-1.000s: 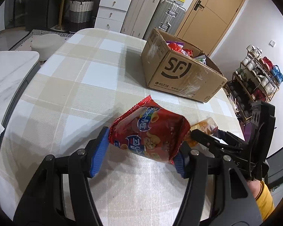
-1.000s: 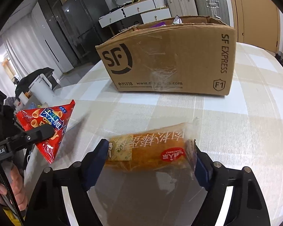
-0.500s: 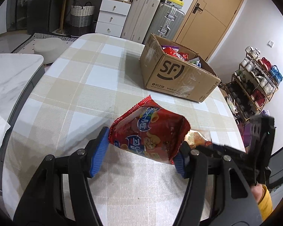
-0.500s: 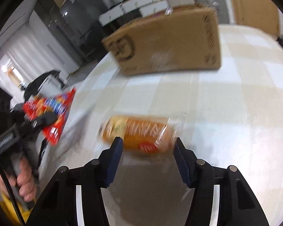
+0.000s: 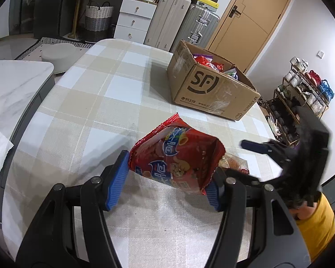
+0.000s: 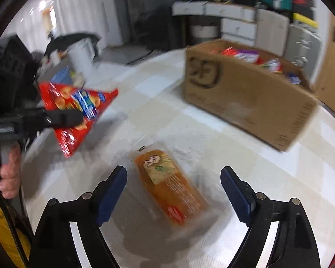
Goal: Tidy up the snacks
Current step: 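Close the right gripper on the wrapped pastry and lift it, then carry the chip bag and pastry over the cardboard box with both grippers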
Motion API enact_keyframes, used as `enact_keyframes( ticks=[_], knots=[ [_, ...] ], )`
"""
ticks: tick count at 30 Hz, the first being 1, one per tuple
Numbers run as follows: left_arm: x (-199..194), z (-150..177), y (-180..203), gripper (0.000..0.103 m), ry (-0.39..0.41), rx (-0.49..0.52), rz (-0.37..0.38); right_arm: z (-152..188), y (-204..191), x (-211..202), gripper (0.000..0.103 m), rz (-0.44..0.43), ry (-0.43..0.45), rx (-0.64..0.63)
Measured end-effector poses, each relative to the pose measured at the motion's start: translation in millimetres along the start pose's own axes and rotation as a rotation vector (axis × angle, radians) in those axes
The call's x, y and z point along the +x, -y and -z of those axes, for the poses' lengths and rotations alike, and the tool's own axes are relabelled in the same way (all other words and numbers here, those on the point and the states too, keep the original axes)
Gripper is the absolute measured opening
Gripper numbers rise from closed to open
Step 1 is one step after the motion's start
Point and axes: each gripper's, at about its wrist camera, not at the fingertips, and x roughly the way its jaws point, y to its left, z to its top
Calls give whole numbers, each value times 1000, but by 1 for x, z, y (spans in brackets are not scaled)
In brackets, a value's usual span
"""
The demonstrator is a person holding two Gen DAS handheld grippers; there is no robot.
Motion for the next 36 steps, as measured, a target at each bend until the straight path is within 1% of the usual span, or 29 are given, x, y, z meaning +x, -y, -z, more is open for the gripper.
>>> enact_keyframes(
  ticks=[2,3,4,6,7,8,9,11,16,17,18,21,24,26,29,31,34,36],
  knots=[
    [-1,1,-2,59,0,-2,-6,0,-1,20,69,-33,-87,-12],
    [-1,1,-4,59,0,-5,-11,0,-1,26,57,-51,-120,-8],
    [-1,2,-7,59,0,-13,-16,0,-1,29,55,-52,-134,-4],
    [-1,3,-12,59,-5,-30,-19,0,-1,27,50,-44,-135,1],
    [-1,4,-13,59,-6,-35,-22,-1,-1,25,42,-26,-135,8],
    [-1,4,-14,59,-5,-35,-25,0,0,23,39,-21,-133,25],
    [-3,4,-14,59,-3,-35,-26,1,1,19,38,-26,-125,42],
    [-7,5,-13,59,5,-32,-27,4,4,8,38,-23,-79,72],
    [-24,7,1,59,41,7,-26,10,1,-40,38,-45,37,131],
    [-28,7,5,59,47,20,-25,10,-3,-55,38,-57,73,149],
    [-33,9,11,59,59,39,-26,11,-4,-62,38,-67,89,160],
    [-48,11,24,59,87,70,-16,17,-12,-97,38,-145,157,207],
    [-65,11,37,59,114,99,-3,23,-19,-124,38,-167,221,241],
    [-75,10,43,59,133,113,5,27,-20,-150,38,-192,291,283],
    [-93,4,54,59,165,134,15,22,-30,-176,38,-193,375,310],
    [-105,-4,60,59,178,144,42,15,-32,-202,38,-180,424,311],
    [-118,-20,63,59,164,128,125,4,-34,-233,38,-168,475,311],
    [-127,-32,65,59,174,127,134,-6,-36,-256,38,-153,516,288]
  ],
)
